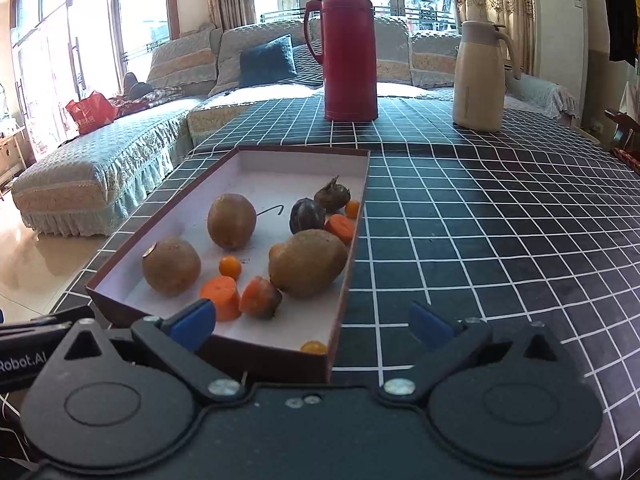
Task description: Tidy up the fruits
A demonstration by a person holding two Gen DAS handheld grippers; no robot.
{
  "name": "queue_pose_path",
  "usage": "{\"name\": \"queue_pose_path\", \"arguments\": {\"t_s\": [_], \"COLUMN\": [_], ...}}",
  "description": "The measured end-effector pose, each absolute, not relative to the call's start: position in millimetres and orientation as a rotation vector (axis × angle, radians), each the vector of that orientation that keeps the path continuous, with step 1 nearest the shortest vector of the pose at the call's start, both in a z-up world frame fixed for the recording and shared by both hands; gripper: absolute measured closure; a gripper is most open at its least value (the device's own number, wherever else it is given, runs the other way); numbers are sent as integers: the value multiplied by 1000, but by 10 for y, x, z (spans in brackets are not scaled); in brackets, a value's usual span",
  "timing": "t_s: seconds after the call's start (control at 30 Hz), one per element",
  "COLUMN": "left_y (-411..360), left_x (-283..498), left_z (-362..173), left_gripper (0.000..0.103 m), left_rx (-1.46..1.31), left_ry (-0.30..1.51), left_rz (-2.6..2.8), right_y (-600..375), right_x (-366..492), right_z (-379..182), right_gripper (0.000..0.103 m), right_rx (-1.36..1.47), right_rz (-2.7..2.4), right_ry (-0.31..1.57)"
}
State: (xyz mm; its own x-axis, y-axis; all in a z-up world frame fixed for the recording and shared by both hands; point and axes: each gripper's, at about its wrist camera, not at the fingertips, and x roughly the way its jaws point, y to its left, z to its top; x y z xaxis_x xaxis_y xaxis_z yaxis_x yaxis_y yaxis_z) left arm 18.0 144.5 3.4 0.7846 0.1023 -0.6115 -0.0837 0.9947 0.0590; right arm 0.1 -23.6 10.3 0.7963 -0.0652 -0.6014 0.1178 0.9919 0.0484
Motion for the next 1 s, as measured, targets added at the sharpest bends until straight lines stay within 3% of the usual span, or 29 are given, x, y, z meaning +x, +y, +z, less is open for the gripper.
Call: {"name": "queue_pose_path", "arguments": {"t_s": [1.0], "left_y": [1375], "left_x": [163], "left_z": [42], "left_gripper": [0], "left_rx": [75], "left_ry": [645], "left_rz": [107], "right_y": [-273], "right_x": [-7], "right_z": [107], "right_gripper": [0], "right_rx": [97], "right_rz": [-105], "right_ry": [643]}}
